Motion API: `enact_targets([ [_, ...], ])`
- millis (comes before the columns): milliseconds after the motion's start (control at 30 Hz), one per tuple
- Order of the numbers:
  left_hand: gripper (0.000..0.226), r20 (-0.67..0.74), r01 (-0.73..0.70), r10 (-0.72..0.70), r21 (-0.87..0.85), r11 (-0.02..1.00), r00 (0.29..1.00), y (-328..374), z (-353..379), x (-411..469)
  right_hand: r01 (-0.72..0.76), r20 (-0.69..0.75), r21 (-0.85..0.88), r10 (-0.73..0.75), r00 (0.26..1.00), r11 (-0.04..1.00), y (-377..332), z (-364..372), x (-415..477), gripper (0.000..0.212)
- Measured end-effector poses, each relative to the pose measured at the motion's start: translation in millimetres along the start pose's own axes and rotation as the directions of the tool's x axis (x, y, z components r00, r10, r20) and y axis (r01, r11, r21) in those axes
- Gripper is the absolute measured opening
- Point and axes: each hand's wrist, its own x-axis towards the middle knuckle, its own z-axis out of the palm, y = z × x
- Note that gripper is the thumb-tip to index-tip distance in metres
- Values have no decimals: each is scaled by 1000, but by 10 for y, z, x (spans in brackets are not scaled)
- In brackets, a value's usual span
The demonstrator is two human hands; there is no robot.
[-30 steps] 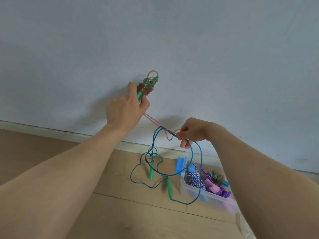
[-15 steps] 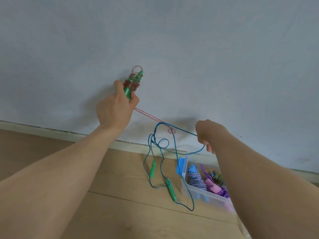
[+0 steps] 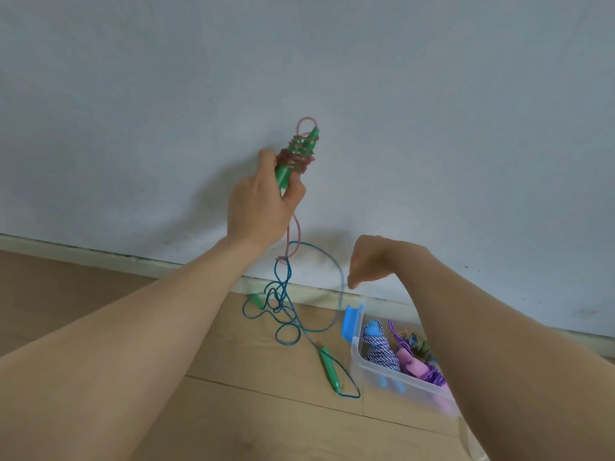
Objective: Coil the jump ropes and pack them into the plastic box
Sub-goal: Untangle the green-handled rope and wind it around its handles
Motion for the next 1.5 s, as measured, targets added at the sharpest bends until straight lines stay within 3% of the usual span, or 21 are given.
enact_targets([
  [67,26,40,-30,32,-41,999,999,35,10,-6,107,-3,166,-108,994,980,-95,-38,29,67],
  [133,25,88,-23,34,-128,991,996,67,14,-5,211,14,491,-249,968,846,-244,-118,-25,85],
  [200,26,127,16,11,-209,978,992,110,24,19,249,11,677,-349,937,692,-378,-168,-65,73],
  [300,28,193,89,-36,-273,958,981,182,54,35,297,2,745,-447,894,597,-497,-183,-60,37],
  [433,31,320,175,-76,-292,940,944,110,86,16,249,-65,916,-494,867,316,-434,-296,-87,17],
  [500,27,364,216,-97,-301,929,926,58,96,8,195,-66,952,-461,885,237,-358,-342,-114,24],
  [633,22,522,411,-164,-404,817,837,65,120,-47,97,62,904,-351,934,417,-138,-293,-131,29],
  [733,25,548,559,-255,-507,656,797,29,103,-12,-48,274,838,-345,898,543,38,-206,-136,22],
  [800,25,575,591,-265,-507,627,774,6,94,13,-100,363,805,-353,862,585,110,-158,-130,20],
  [967,26,676,655,-237,-467,594,697,64,113,-68,-60,400,644,-269,876,763,104,-135,-76,28],
  [1067,13,700,686,-236,-476,551,674,120,138,-46,-51,440,566,-249,863,823,43,-118,-69,39],
  [1267,13,782,833,-289,-504,226,552,205,159,-1,-76,452,411,-131,882,908,-68,-108,-47,50],
  [1367,36,725,798,-335,-532,284,603,162,151,7,-121,453,424,-95,887,897,-26,-142,-67,52],
  [1433,34,717,765,-301,-499,407,629,116,113,-7,-142,454,432,-78,888,890,22,-155,-80,51],
  [1500,27,745,742,-269,-421,522,611,41,69,-26,-156,455,413,-55,889,897,88,-157,-85,46],
])
